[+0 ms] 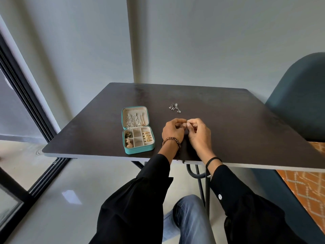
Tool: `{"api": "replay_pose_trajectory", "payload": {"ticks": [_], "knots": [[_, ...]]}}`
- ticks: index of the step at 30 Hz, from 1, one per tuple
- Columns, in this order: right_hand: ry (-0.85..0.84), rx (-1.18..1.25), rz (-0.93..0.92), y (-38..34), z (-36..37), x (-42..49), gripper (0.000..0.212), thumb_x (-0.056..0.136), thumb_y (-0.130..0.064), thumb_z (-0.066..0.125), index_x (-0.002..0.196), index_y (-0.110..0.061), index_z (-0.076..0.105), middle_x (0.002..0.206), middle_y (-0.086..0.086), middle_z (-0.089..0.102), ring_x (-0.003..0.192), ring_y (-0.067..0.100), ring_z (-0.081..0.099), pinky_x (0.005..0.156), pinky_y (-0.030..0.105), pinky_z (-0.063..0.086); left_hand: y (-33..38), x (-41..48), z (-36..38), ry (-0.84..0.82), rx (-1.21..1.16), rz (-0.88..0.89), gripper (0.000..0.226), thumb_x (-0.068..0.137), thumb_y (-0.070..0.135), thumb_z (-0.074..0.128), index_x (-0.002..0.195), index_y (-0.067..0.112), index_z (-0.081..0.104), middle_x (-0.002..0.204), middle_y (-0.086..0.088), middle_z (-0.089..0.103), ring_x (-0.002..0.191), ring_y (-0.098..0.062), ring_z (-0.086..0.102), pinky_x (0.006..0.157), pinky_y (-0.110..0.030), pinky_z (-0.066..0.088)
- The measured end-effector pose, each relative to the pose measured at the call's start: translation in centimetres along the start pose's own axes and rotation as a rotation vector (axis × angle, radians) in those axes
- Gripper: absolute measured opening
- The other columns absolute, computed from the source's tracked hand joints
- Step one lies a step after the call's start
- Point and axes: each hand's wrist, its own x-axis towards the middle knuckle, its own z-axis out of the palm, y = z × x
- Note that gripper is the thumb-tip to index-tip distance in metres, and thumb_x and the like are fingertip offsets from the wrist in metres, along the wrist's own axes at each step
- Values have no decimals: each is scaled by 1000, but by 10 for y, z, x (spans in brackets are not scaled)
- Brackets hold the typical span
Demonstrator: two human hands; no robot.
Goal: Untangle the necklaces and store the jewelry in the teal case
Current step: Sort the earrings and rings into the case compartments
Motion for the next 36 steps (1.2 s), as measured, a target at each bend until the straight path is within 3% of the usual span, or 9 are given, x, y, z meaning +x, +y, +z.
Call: {"api": "replay_pose_trajectory", "payload": {"ticks": [4,10,15,19,22,26,31,36], "knots": [[-6,55,27,0,-4,-11,12,101,-19,63,108,-15,71,101,-1,73,95,14,67,67,2,42,0,-10,-3,-15,-59,-15,14,91,18,67,99,27,74,88,9,72,90,-9,67,91,-31,54],[-26,180,98,-6,-22,-27,18,93,-29,74,109,-22,77,99,-7,77,98,7,71,87,24,56,1,-24,-9,-61,-163,-18,19,92,13,66,107,19,75,98,1,74,96,-10,67,89,-22,51],[-27,318,169,-14,-36,-38,14,91,-30,77,104,-29,78,94,-14,78,96,3,72,83,17,52,6,-32,-20,-83,-252,20,15,87,17,71,101,19,77,91,2,75,95,-13,69,86,-19,52],[-55,421,204,-25,-42,-39,12,93,-36,73,100,-29,80,90,-12,79,90,3,74,91,25,56,10,-33,-32,-117,-319,11,14,91,27,68,97,19,78,89,1,77,96,-15,71,101,-40,52],[-62,484,240,-35,-45,-39,25,99,-44,62,96,-27,81,90,-9,80,90,5,75,88,25,56,19,-36,-45,-142,-394,-46,35,100,39,51,97,17,78,92,-1,78,96,-15,71,98,-33,48],[-113,512,246,-47,-47,-40,40,103,-49,53,101,-21,81,93,-5,80,93,6,75,91,27,55,30,-42,-64,-183,-445,-60,53,107,37,33,103,9,77,99,-7,77,99,-20,70,92,-30,48],[-134,522,261,-58,-36,-47,43,104,-50,50,98,-21,81,91,-3,81,93,9,76,97,34,54,27,-49,-77,-146,-420,-30,52,106,37,34,101,9,78,96,-4,77,92,-13,70,83,-24,49],[-187,509,249,-69,-24,-49,45,104,-51,49,102,-20,81,93,-3,81,95,9,75,96,32,54,18,-48,-97,-129,-434,-40,45,105,35,40,100,11,78,94,-3,78,93,-12,71,88,-26,49]]}}
